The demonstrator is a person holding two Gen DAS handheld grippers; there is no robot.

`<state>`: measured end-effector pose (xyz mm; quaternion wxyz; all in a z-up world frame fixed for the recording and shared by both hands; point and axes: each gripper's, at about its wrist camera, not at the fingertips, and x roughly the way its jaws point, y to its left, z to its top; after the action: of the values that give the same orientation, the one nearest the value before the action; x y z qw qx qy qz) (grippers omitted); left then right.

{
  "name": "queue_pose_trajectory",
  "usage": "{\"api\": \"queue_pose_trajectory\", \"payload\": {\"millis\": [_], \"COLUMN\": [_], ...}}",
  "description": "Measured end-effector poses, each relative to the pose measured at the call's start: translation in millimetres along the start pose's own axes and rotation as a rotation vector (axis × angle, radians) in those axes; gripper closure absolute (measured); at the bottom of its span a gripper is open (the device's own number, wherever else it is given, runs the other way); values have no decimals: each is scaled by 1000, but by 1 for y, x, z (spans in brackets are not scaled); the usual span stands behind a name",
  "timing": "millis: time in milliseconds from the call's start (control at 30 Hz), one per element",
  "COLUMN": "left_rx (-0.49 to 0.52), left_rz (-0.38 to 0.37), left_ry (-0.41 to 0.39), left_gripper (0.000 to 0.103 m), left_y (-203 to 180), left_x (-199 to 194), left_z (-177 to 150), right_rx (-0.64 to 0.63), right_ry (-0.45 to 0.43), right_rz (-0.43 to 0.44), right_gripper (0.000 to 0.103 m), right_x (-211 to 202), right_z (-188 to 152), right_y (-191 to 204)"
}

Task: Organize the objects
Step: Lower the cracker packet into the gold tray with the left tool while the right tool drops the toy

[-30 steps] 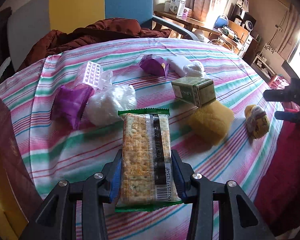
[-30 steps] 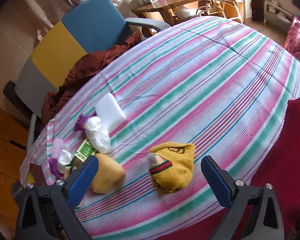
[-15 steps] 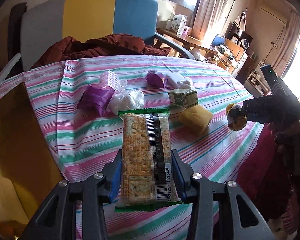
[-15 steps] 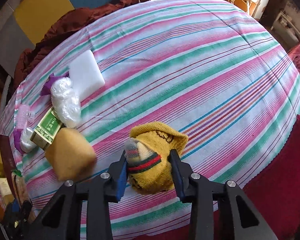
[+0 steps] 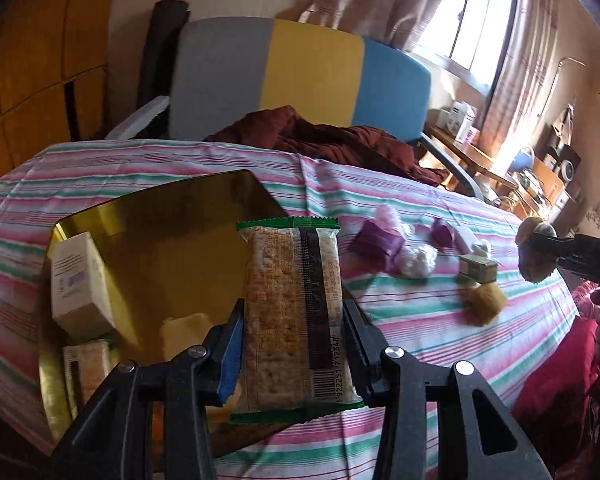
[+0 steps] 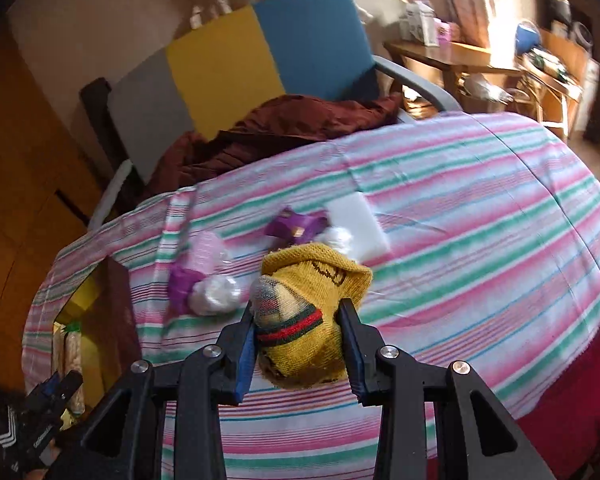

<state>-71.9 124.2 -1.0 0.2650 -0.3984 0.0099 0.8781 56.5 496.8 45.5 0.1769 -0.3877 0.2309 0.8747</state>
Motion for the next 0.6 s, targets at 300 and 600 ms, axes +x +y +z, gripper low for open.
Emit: {"api": "queue_pose_trajectory", "payload": {"millis": [300, 600], "left_rx": [-140, -209], "left_rz": [100, 133], "left_ry": [-12, -27], "left_gripper": [58, 58], "left_y": [77, 112], "left_x": [-20, -24], "left_z": [-14, -18], "right_rx": [-272, -444], "right_ry": [88, 165], "right_rz": [201, 270], "right_gripper": [65, 65], "right_x": [39, 85], "right_z": [-35, -51], "right_y": [145, 238]}}
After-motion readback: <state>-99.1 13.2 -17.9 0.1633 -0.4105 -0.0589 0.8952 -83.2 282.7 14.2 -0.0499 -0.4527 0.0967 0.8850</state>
